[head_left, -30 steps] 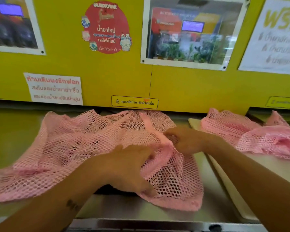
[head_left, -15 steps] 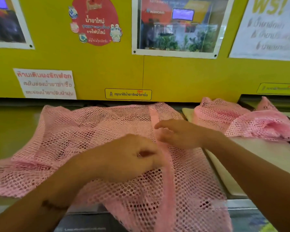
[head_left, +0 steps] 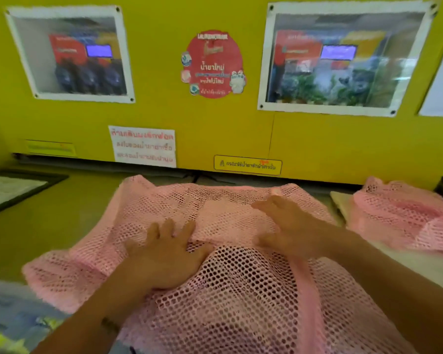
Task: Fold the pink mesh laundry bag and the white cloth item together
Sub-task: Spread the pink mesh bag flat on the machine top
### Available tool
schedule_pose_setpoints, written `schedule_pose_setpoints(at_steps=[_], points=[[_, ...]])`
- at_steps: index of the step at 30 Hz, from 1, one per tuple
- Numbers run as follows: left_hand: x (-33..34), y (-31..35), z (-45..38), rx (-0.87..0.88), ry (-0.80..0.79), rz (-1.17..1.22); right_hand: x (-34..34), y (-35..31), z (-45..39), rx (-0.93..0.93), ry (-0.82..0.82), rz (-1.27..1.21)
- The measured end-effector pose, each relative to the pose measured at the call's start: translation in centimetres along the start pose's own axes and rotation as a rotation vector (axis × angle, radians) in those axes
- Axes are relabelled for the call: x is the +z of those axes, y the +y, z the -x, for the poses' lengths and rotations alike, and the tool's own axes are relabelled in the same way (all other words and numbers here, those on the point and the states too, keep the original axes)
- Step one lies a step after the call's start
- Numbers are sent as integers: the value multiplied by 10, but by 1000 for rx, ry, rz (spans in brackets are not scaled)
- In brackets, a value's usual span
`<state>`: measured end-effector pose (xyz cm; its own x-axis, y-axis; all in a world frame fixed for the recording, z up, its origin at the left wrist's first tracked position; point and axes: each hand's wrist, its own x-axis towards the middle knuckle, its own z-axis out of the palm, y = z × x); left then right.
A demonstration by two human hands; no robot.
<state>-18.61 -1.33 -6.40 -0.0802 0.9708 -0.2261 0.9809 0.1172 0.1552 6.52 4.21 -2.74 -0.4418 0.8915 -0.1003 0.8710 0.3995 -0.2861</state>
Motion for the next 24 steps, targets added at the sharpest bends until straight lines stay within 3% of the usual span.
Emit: schedule_pose_setpoints(at_steps=[3,6,8,12,15,19,24], points=[[-20,-12,6,-7,19,68,13,-17,-21,-9,-134,97],[-36,-27,1,9,204,241,6,-23,-29,33,-209,159],[-38,-40,-8,-31,286,249,-2,-24,-32,81,-167,192],[-26,-79,-41,-108,265,99,8,-21,-56,36,40,206],[-19,-112,-56,-176,233,127,24,1,-70,101,-54,185],[-27,-145,-60,-134,330,91,20,8,-72,174,-119,213],[-36,-147,-72,-69,409,122,20,-6,-96,134,13,285]])
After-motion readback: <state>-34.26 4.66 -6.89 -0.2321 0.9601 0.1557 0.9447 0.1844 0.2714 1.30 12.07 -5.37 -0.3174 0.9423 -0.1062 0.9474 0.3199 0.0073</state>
